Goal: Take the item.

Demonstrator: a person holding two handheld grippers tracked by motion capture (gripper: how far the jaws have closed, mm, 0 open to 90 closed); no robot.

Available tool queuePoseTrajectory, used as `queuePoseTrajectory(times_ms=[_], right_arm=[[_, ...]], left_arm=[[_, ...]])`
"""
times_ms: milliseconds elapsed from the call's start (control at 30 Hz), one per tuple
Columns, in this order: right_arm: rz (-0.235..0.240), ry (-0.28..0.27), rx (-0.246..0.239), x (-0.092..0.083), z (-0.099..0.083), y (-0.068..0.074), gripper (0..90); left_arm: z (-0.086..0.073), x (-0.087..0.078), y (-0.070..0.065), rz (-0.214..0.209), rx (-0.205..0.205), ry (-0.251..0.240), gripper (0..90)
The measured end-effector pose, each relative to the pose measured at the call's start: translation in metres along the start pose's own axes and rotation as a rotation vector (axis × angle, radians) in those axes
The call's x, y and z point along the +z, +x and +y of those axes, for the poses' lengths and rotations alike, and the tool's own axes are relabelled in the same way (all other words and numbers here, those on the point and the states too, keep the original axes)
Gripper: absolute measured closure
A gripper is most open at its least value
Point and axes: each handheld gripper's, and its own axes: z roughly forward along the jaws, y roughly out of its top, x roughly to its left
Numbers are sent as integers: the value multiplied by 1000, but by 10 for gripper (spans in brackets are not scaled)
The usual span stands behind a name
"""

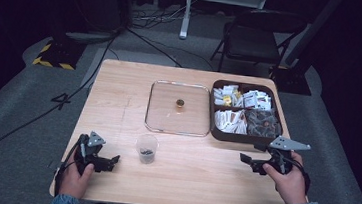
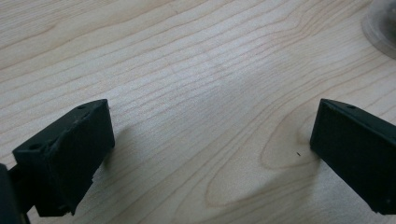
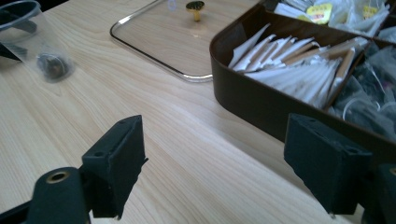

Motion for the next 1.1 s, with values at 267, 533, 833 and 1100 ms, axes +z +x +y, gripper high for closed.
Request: queuePoseTrajectory(times_ms=[267, 533, 833, 1100], right_arm=[[-46, -26, 15, 4, -29, -12, 191], [-73, 15, 80, 11, -53, -27, 184], [-86, 79, 81, 22, -65, -28, 183], [-114, 119, 17, 28, -68, -23, 158]], left_arm=[[0, 0, 0, 1, 0, 1, 1], [0, 0, 0, 0, -1, 0, 1], [0, 0, 0, 0, -1, 0, 2], [0, 0, 0, 2, -3, -1, 2]])
